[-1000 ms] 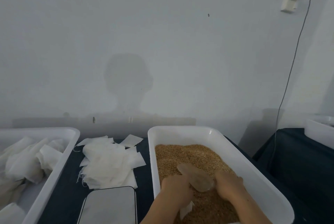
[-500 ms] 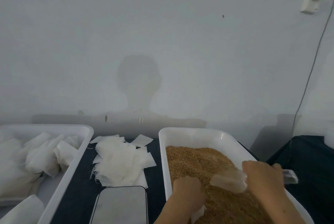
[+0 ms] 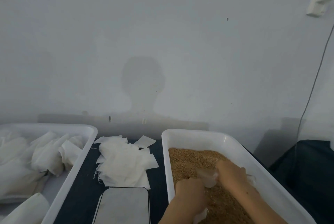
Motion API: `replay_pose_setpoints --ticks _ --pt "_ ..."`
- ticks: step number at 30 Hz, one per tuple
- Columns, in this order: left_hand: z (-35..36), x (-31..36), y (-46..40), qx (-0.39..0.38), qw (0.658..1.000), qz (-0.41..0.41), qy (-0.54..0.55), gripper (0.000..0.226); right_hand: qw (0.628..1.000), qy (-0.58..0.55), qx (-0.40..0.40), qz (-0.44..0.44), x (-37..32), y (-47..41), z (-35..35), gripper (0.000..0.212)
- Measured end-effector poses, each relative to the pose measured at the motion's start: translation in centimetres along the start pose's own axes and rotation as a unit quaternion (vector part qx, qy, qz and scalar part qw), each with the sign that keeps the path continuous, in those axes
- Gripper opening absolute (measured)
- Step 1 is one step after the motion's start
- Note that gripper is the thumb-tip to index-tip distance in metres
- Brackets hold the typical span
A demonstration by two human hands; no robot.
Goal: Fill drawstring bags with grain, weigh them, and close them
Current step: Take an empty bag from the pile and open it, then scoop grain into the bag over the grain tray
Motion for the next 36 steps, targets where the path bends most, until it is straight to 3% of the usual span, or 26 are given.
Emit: replay_pose_setpoints --ticks 10,16,19,27,36 --pt "0.1 -0.3 -0.6 0.092 0.994 0.006 0.064 0.025 0.985 -0.160 -0.037 -0.045 0.6 -1.2 2.1 0.014" --pt "0.4 -0.9 -1.1 0.232 0.968 0.039 0.092 0.015 0.983 -0.180 -0.030 -0.021 4.0 -0.7 -2.1 0.014" --pt "0.2 -1.3 -1.5 0.279 0.955 0.057 0.082 0.009 0.979 -0.199 -0.041 -0.023 6.7 0.2 -5.2 0.004" --pt "-1.1 -2.1 -2.7 0.187 0.971 0.149 0.000 0.019 0.973 -0.216 -0.061 -0.051 10.7 2.8 -8.0 0.002" --pt "-1.1 -1.5 -1.3 0.270 0.932 0.239 -0.020 0.007 0.978 -0.181 -0.078 -0.075 10.3 3.2 -8.8 0.005"
Point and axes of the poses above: each hand's wrist, its own y-axis away from the middle knuckle, its own z-axis out of the palm, x = y × z, the point moved 1 cm from there along -y, towards the middle knuckle, and after that the axes turned 10 degrees about z, right-handed, at the moved point
